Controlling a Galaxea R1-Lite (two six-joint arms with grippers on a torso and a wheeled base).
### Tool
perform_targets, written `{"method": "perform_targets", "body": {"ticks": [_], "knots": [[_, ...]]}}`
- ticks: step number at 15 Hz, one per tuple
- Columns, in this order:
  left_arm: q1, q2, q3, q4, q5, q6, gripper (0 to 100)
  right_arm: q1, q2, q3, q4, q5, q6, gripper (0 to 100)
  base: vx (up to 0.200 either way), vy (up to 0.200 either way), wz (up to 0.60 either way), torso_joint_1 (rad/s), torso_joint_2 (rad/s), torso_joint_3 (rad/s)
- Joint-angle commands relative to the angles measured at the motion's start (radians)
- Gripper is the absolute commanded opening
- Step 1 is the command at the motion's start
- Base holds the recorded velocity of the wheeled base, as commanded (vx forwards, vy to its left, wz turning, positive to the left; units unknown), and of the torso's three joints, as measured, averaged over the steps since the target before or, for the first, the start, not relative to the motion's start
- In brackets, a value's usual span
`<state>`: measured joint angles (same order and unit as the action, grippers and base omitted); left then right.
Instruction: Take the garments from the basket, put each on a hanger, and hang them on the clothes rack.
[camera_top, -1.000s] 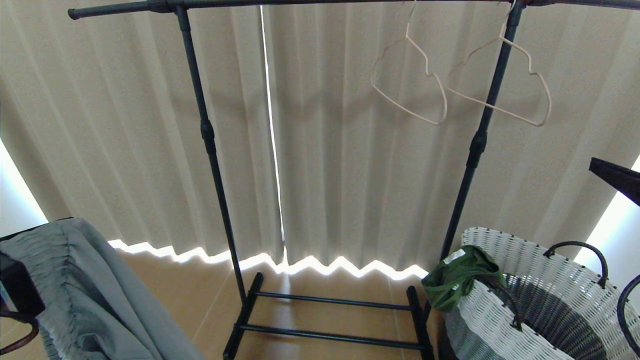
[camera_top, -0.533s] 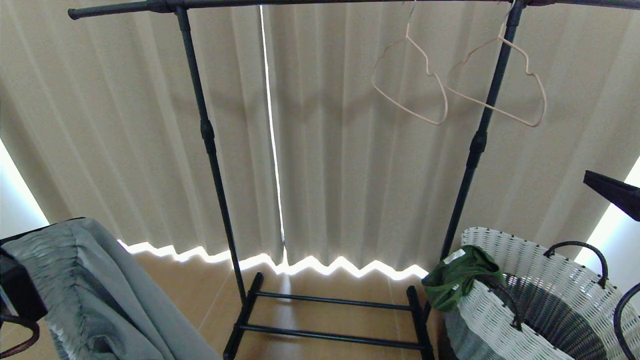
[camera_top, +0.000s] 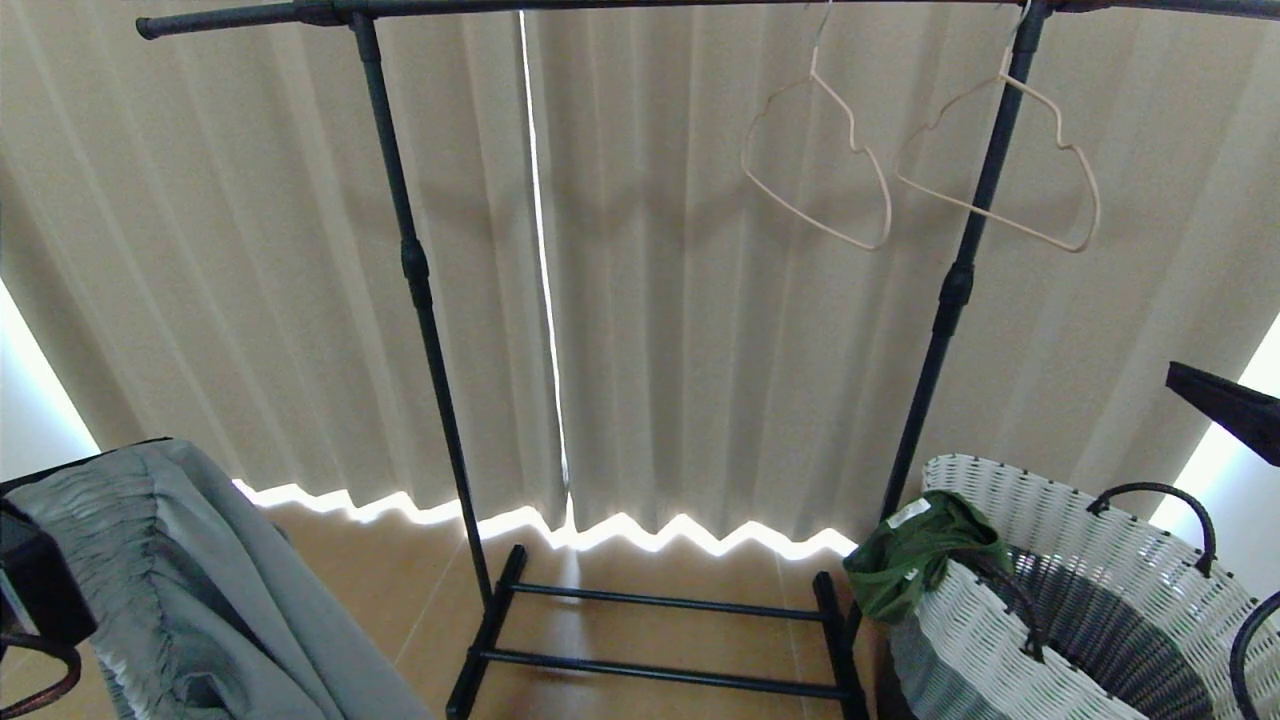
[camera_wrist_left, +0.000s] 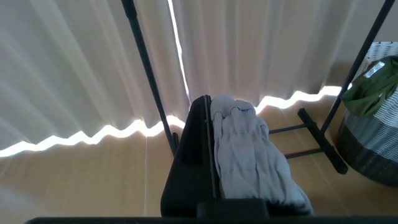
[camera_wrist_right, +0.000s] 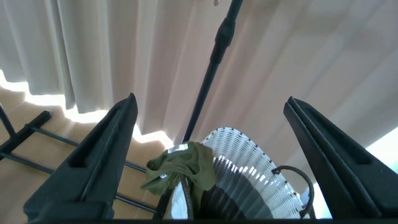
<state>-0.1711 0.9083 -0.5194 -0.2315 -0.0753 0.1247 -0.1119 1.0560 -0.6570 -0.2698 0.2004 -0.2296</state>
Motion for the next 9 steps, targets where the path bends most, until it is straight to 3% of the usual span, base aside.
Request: {"method": "perform_targets", "body": {"ticks": [1, 3, 6, 9], "knots": [[0.002, 0.001, -0.001, 0.000, 0.000, 0.000, 0, 0.000, -0.002, 0.000, 0.000, 0.001, -0.001, 100, 0.000, 0.000, 0.00, 0.000, 0.00, 0.000], [0.002, 0.001, 0.002, 0.000, 0.000, 0.001, 0, 0.000, -0.010, 0.000, 0.001, 0.001, -0.001, 100, 0.000, 0.000, 0.00, 0.022, -0.18, -0.139], [0.002, 0.001, -0.001, 0.000, 0.000, 0.003, 0, 0.000, -0.010, 0.014, 0.000, 0.001, -0.001, 100, 0.000, 0.000, 0.00, 0.079, -0.24, -0.307], [0.004, 0.003, 0.005, 0.000, 0.002, 0.004, 0, 0.000, -0.007, 0.017, 0.000, 0.001, -0.001, 100, 0.000, 0.000, 0.00, 0.113, -0.55, -0.325]]}}
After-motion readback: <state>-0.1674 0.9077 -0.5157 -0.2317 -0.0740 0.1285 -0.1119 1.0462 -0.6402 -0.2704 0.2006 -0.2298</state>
